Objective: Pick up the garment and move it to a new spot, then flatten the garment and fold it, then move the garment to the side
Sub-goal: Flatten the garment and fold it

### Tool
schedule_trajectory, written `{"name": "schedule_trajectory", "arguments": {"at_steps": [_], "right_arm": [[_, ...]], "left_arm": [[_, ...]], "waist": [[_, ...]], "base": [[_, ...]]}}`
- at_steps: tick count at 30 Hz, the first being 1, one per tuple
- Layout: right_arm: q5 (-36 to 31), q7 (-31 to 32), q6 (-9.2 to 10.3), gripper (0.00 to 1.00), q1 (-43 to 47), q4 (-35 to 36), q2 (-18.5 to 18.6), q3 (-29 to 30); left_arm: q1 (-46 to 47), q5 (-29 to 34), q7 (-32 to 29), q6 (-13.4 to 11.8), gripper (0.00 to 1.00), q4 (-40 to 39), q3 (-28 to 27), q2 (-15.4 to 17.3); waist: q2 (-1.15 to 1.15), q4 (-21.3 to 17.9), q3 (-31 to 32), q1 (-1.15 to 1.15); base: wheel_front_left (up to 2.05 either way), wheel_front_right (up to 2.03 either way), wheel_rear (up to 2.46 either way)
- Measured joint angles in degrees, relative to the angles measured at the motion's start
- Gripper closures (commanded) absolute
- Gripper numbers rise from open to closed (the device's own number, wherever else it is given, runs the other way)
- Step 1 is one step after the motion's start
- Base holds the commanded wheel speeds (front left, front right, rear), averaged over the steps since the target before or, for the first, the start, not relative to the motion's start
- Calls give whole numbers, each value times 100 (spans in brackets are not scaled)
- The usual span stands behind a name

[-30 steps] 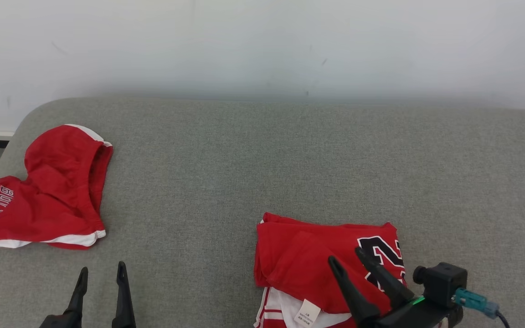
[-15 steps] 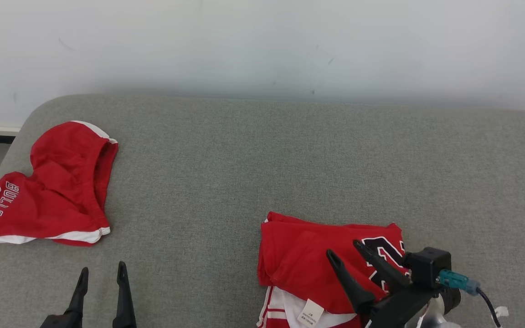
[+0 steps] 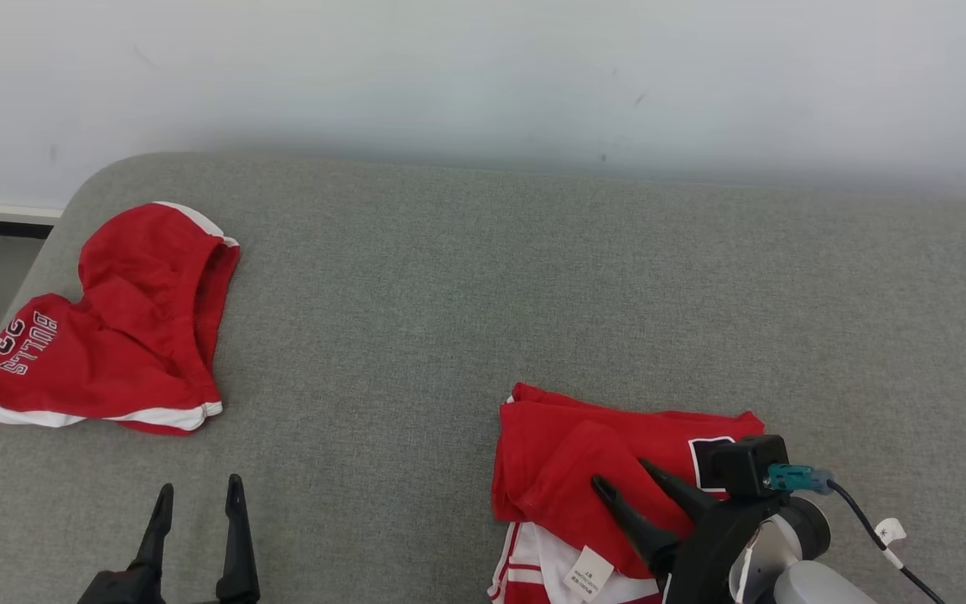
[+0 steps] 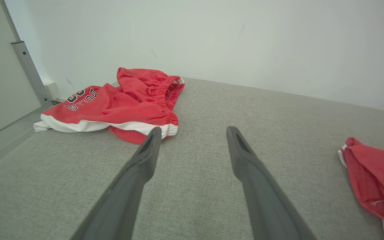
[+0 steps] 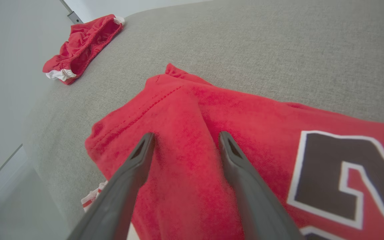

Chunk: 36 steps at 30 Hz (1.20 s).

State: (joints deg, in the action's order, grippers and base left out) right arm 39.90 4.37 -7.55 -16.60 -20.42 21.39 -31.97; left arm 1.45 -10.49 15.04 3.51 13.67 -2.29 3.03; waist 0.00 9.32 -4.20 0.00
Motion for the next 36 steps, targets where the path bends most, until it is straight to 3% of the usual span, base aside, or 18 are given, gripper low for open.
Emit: {"name": "schedule_trajectory", "arguments": {"at_steps": [1,2,3,13,19,21,22,30,36], "right_arm": [[90,19,0,52,-30,-51,13,-74],[154,20,0,93,-54,-84,34,-154],[225,4,0,100,-78,-103,52,-220],[430,-727,0,100,-80,408,292,-734],[100,-900,0,99,238,943,471,-1266],[49,-962,0,38,375,1033,434,-1310],[59,-989,0,0,431,1077,424,-1317],[324,-1138,0,0,981,1602,467,-1062],[388,-1523,0,0,1321,1783,463,-120]], "left_arm": [[2,0,0,0,0,3,0,-1],[4,0,0,0,0,10,3,-2],[5,0,0,0,0,24,-3,-2],[-14,8,0,3,0,51,-63,-2],[-42,7,0,10,0,41,-51,-3],[-51,7,0,10,0,49,-41,-3],[-51,7,0,9,0,52,-34,-3],[-70,7,0,5,0,57,-16,-5],[-126,5,0,1,0,52,-63,-7]], "waist": [[0,11,-5,0],[0,19,-6,0],[0,23,0,0],[0,-91,168,0],[0,-176,164,0],[0,-186,157,0],[0,-190,158,0],[0,-227,191,-1],[0,-338,219,-1]], "base": [[0,0,0],[0,0,0],[0,0,0],[0,0,0],[0,0,0],[0,0,0],[0,0,0],[0,0,0],[0,0,0]]}}
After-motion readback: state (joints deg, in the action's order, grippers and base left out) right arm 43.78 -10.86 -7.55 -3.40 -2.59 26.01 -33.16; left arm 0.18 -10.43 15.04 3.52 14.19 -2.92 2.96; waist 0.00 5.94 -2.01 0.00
